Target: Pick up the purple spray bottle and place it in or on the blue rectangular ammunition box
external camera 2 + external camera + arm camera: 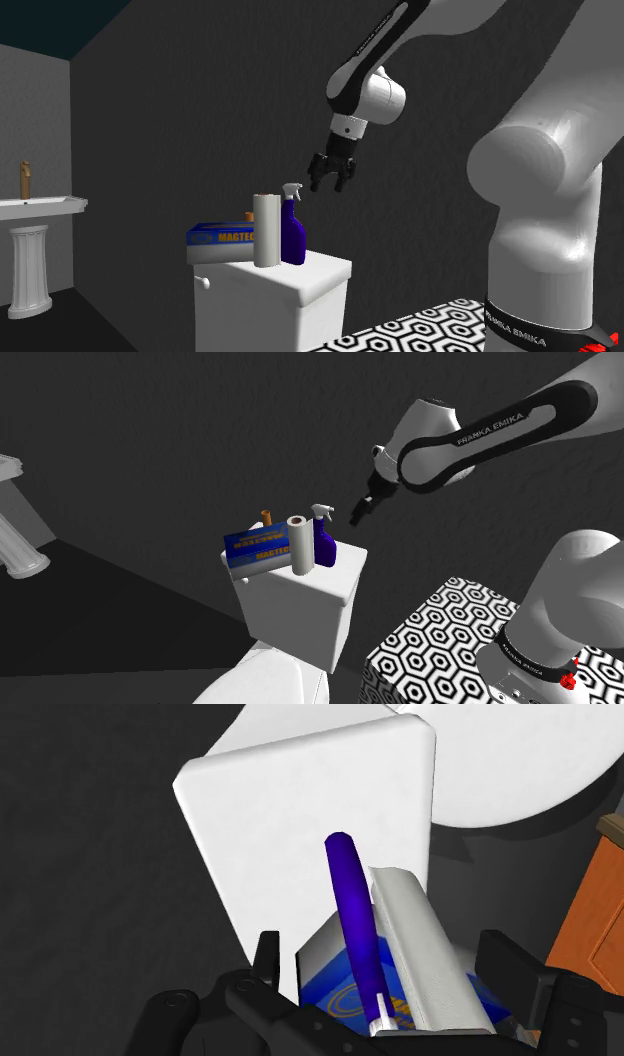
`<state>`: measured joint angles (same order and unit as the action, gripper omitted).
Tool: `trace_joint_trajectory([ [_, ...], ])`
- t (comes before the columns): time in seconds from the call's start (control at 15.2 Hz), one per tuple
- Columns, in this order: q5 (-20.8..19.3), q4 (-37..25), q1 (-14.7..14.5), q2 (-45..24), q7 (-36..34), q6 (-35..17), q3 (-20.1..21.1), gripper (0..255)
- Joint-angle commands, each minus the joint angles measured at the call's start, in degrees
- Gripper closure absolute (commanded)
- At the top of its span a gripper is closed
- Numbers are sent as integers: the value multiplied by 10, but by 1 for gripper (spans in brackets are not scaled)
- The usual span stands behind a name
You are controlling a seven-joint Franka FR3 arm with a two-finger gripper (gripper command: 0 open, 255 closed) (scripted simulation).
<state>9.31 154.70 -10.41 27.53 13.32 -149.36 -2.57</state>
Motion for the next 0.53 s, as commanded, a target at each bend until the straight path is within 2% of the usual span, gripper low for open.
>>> trace_joint_trajectory([
  [0.0,21,4,-27,-45,45,-72,-18,0],
  [0.13,59,-2,-68,-96,101,-136,-45,0],
  [0.26,127,-16,-131,-149,183,-194,-90,0],
  [0.33,184,-28,-176,-176,243,-219,-122,0],
  [0.4,264,-45,-231,-204,322,-238,-161,0],
  [0.46,373,-69,-285,-233,426,-249,-197,0],
])
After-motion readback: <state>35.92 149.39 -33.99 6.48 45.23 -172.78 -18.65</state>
